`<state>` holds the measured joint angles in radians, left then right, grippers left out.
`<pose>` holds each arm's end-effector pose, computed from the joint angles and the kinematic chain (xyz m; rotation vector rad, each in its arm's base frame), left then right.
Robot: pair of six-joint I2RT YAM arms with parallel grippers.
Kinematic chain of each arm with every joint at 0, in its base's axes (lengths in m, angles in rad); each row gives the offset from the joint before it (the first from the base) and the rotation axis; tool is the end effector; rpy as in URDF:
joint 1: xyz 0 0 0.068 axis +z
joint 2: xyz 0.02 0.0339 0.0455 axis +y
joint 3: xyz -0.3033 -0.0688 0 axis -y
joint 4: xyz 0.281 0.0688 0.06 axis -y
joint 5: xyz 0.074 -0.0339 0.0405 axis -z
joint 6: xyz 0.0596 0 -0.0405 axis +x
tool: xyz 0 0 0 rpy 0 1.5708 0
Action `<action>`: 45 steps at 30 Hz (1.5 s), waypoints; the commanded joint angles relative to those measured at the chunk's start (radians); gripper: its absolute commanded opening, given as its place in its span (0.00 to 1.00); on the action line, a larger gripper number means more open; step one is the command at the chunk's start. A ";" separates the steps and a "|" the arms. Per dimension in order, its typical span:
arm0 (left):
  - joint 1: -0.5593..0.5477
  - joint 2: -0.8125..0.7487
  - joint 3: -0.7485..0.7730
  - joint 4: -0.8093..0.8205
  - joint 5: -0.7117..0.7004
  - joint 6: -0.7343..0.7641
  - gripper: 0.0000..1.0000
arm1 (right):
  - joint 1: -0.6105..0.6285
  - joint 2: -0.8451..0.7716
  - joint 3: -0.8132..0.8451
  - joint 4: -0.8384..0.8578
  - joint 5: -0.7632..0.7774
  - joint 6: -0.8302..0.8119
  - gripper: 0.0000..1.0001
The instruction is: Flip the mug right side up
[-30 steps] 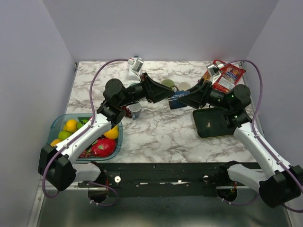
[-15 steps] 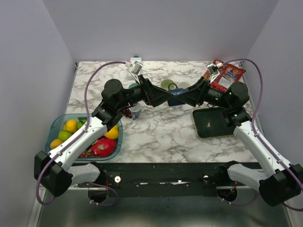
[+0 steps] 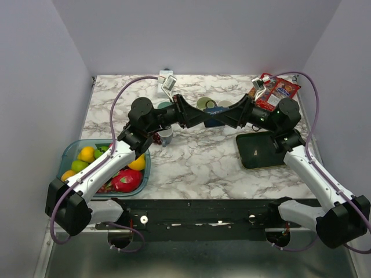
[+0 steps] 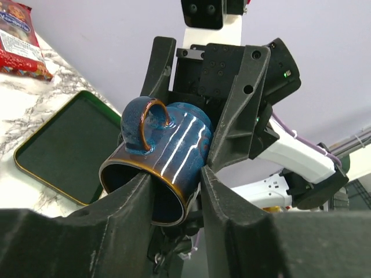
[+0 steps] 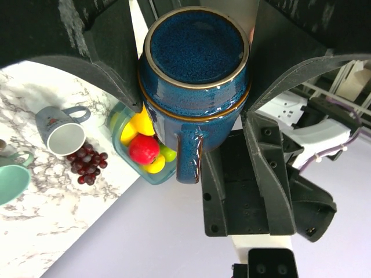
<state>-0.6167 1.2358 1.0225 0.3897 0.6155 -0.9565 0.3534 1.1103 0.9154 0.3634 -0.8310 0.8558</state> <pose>0.2480 -0.2180 0.4206 0.3205 1.6416 -1.6729 0.2522 0.1400 0.4088 -0.3799 1.6198 1.5280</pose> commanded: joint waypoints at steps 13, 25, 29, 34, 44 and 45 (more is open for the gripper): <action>-0.006 -0.012 0.030 -0.132 -0.061 0.214 0.00 | 0.019 -0.003 0.011 -0.131 0.069 -0.127 0.27; -0.006 -0.064 0.044 -0.506 -0.178 0.593 0.00 | 0.019 -0.066 -0.064 -0.297 0.231 -0.259 0.86; -0.006 -0.062 0.031 -0.529 -0.169 0.640 0.00 | 0.019 -0.053 -0.070 -0.313 0.240 -0.274 0.88; -0.008 -0.027 0.048 -0.636 -0.275 0.745 0.00 | 0.019 -0.043 -0.061 -0.360 0.292 -0.307 0.89; -0.063 0.197 0.175 -0.819 -0.535 0.824 0.00 | 0.019 0.040 -0.055 -0.538 0.481 -0.255 0.89; -0.070 0.217 0.188 -0.827 -0.543 0.838 0.00 | 0.019 0.046 -0.061 -0.541 0.490 -0.245 0.89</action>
<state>-0.6506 1.3952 1.1408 -0.3908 0.2077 -0.1936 0.3729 1.1336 0.8574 -0.0864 -0.4469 0.5858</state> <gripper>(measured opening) 0.021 0.885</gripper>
